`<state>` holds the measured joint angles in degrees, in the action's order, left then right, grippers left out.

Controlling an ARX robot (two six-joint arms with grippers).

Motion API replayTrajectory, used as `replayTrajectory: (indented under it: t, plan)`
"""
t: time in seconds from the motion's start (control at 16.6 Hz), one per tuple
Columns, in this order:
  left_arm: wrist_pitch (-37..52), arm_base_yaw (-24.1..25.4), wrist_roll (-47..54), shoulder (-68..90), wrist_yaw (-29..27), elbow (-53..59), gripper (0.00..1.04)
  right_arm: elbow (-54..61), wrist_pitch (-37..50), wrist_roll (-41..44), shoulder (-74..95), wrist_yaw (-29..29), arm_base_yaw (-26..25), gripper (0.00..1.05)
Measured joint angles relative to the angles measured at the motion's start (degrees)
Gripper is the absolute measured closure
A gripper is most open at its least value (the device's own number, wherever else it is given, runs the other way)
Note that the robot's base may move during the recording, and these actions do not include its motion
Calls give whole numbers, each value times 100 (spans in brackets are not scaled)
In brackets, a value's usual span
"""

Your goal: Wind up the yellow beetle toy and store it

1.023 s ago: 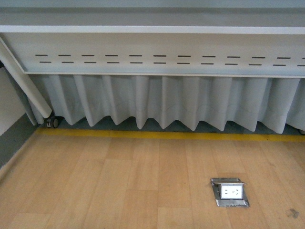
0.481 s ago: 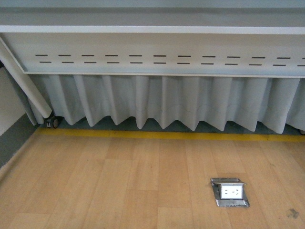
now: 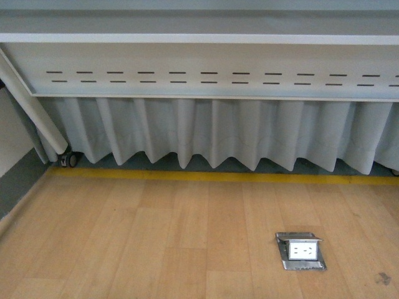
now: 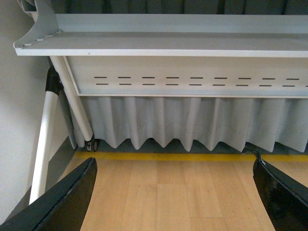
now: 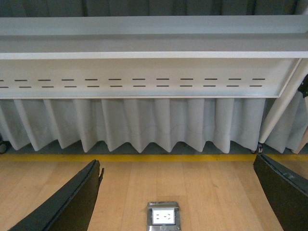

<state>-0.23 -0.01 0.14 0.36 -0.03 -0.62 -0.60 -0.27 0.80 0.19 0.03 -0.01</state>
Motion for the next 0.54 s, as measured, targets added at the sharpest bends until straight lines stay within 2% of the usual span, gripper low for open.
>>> replayTrajectory:
  t: [0.54]
  plan:
    - [0, 0, 0, 0, 0, 0, 7, 0, 0, 0, 0, 0, 0, 7]
